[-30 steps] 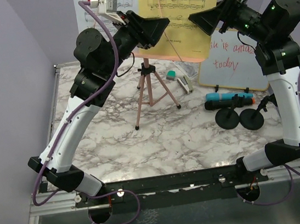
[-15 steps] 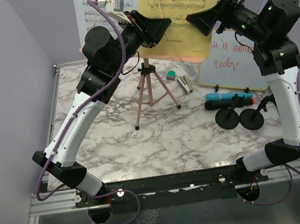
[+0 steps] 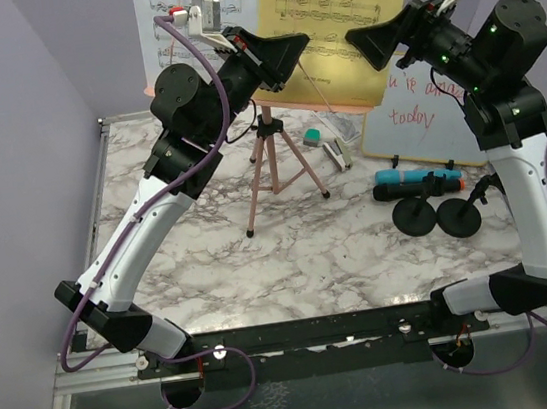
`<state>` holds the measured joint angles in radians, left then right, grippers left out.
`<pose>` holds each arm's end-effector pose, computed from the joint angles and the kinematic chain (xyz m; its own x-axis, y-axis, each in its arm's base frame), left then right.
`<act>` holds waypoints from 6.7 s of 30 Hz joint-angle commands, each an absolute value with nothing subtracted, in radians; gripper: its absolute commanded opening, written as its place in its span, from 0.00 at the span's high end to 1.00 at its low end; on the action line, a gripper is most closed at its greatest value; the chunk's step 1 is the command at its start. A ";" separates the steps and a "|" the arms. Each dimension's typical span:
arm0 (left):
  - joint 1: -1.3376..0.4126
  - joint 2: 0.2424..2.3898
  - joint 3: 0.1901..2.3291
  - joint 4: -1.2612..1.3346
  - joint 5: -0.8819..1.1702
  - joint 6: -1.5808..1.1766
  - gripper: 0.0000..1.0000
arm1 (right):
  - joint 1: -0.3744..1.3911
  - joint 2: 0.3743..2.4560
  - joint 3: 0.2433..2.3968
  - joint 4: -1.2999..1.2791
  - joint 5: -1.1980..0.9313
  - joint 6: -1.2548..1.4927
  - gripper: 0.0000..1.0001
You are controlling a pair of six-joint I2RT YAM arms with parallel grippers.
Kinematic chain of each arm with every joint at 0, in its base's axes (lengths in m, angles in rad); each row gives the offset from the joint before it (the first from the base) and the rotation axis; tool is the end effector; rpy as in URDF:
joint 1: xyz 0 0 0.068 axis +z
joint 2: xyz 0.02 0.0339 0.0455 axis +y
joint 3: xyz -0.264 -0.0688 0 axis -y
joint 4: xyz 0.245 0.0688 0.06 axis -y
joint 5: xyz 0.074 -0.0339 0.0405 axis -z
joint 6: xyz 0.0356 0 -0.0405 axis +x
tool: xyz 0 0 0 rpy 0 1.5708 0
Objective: Pack up the instrument practice props
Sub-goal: Pick up the sheet music from the music stand, then place the sheet music at the center of the board.
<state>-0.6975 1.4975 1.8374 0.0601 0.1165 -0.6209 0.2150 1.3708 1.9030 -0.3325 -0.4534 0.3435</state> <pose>0.2368 -0.2038 0.5576 -0.1761 -0.6063 -0.7755 0.7593 0.4177 -0.4990 0.2430 0.0690 0.5693 -0.0234 0.3048 -0.9521 -0.6408 0.7265 0.2483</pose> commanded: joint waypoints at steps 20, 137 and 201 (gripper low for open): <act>-0.695 1.467 1.821 0.058 0.020 -0.576 1.00 | 0.209 1.255 1.854 -0.335 -0.270 0.222 0.65; -0.720 1.016 0.589 0.609 0.207 -1.182 0.21 | 0.210 0.701 0.625 0.438 -0.681 0.954 1.00; -0.725 0.647 0.742 -0.125 -0.601 -0.757 1.00 | 0.209 0.579 0.713 -0.192 -0.419 0.435 0.06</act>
<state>-0.7284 0.5541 0.7071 -0.1047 -0.4900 -0.8391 0.2142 0.5777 0.6865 -0.1329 -0.4603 0.5041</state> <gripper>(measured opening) 0.021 0.933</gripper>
